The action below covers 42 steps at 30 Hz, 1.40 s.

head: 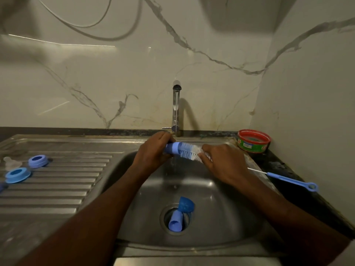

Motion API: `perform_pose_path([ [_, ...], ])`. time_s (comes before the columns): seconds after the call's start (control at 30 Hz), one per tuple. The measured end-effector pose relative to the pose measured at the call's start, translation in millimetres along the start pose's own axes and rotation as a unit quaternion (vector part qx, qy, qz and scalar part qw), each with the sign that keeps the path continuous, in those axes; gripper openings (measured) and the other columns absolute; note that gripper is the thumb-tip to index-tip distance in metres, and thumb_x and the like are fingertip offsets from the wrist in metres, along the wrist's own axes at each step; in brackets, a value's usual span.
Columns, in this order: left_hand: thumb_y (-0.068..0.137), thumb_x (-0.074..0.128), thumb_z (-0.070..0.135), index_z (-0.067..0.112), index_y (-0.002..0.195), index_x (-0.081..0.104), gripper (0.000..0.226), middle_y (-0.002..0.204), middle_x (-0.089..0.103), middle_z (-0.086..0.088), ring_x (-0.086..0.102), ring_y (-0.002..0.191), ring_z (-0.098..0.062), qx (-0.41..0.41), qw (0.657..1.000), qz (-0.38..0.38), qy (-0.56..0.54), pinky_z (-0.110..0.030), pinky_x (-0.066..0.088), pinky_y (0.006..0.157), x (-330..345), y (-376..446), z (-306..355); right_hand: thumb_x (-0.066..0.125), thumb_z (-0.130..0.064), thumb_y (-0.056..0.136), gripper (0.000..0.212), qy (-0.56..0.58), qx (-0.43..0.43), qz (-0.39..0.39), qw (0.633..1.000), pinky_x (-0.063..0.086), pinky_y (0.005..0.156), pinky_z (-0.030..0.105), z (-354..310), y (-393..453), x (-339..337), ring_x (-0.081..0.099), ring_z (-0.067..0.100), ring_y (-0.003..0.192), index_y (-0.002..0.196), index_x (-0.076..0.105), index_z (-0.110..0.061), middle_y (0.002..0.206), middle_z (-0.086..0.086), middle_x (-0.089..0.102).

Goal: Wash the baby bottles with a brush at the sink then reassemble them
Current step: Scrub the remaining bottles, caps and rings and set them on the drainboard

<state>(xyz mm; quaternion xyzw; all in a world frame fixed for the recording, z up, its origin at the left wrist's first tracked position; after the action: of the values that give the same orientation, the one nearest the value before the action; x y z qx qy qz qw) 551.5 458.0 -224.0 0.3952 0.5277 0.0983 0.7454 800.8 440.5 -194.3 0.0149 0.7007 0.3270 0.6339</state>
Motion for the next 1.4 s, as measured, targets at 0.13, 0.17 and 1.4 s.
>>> perform_pose_path([
  [0.13, 0.067, 0.09, 0.036, 0.024, 0.112, 0.051, 0.06, 0.121, 0.051, 0.001, 0.047, 0.104, -0.011, -0.035, 0.998, -0.031, 0.042, -0.03, 0.052, 0.08, 5.5, -4.0, -3.3, 0.045, -0.061, 0.098, 0.042, 0.014, -0.049, -0.015, 0.999, 0.056, 0.078, 0.039, -8.8, -3.9, -0.2, 0.064, 0.015, 0.086, 0.13, 0.06, -0.038, 0.102, -0.005, 0.072],
  [0.17, 0.067, 0.09, 0.034, 0.024, 0.116, 0.052, 0.063, 0.124, 0.05, 0.0, 0.047, 0.108, -0.012, -0.037, 0.998, -0.041, 0.034, -0.031, 0.052, 0.084, 8.1, -4.9, -2.9, 0.044, -0.061, 0.098, 0.043, 0.011, -0.05, -0.011, 0.999, 0.056, 0.078, 0.039, -11.4, -3.7, 1.2, 0.064, 0.015, 0.086, 0.131, 0.059, -0.038, 0.103, -0.005, 0.072],
  [1.4, 0.07, 0.084, 0.052, 0.028, 0.108, 0.055, 0.054, 0.109, 0.053, 0.006, 0.047, 0.096, -0.011, -0.051, 0.999, -0.019, -0.006, -0.03, 0.045, 0.079, 11.8, -1.4, 5.3, 0.054, -0.055, 0.095, 0.031, 0.037, -0.11, 0.078, 0.99, 0.053, 0.064, 0.031, -11.0, -8.4, 1.0, 0.062, 0.012, 0.067, 0.114, 0.066, -0.033, 0.081, -0.006, 0.069],
])
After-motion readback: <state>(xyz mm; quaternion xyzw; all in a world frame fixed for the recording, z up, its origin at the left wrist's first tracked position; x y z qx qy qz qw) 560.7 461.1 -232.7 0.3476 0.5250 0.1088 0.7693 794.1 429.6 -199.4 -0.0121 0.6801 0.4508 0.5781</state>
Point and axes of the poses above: each hand's wrist, its own y-axis towards the middle knuckle, its own x-axis out of the palm, z = x × y, the point moved 1 cm from there along y, towards the middle knuckle
